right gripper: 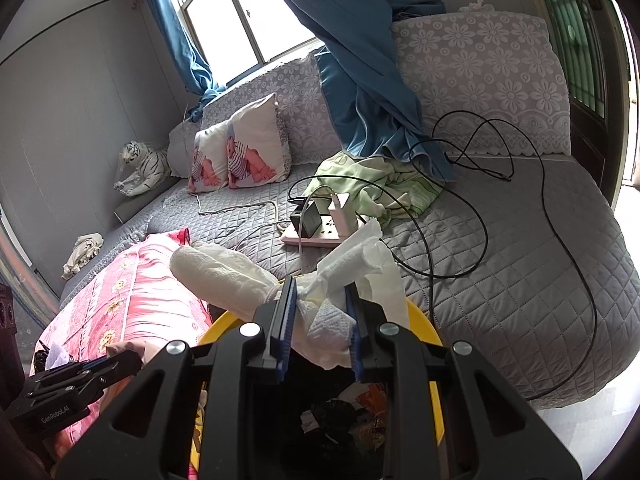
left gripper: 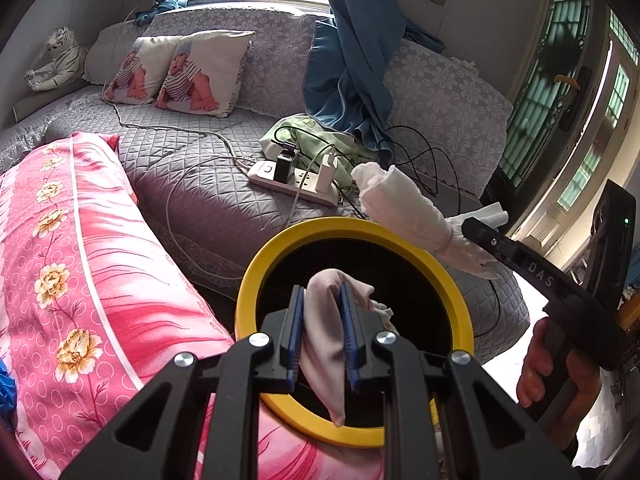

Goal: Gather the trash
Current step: 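Open both tools to drop the tissue and cloth bundle into the bin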

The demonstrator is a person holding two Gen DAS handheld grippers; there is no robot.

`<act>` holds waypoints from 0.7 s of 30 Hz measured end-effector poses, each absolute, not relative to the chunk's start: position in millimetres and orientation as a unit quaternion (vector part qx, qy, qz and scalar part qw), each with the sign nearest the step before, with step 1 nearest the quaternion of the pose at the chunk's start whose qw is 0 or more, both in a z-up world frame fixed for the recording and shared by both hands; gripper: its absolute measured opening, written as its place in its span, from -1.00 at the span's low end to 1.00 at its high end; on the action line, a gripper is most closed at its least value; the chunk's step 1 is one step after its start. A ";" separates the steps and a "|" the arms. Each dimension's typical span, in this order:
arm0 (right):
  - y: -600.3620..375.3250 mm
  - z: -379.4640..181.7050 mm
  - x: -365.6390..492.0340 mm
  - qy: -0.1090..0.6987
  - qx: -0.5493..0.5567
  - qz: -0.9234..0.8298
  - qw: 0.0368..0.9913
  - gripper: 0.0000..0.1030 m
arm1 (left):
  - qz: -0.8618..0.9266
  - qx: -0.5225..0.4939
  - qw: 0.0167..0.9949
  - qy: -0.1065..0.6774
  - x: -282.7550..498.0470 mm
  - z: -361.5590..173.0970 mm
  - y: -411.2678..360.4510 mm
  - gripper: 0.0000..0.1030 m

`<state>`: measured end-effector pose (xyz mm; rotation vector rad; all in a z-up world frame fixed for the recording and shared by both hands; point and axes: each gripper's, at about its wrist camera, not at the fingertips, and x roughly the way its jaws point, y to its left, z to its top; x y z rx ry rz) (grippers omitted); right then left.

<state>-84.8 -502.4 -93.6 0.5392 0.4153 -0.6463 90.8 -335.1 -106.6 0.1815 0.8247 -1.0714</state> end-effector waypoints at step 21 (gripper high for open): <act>-514.6 -104.5 -86.3 0.205 0.289 -0.316 0.880 -0.33 | -0.487 0.079 0.790 0.365 82.3 -107.3 -334.9 0.21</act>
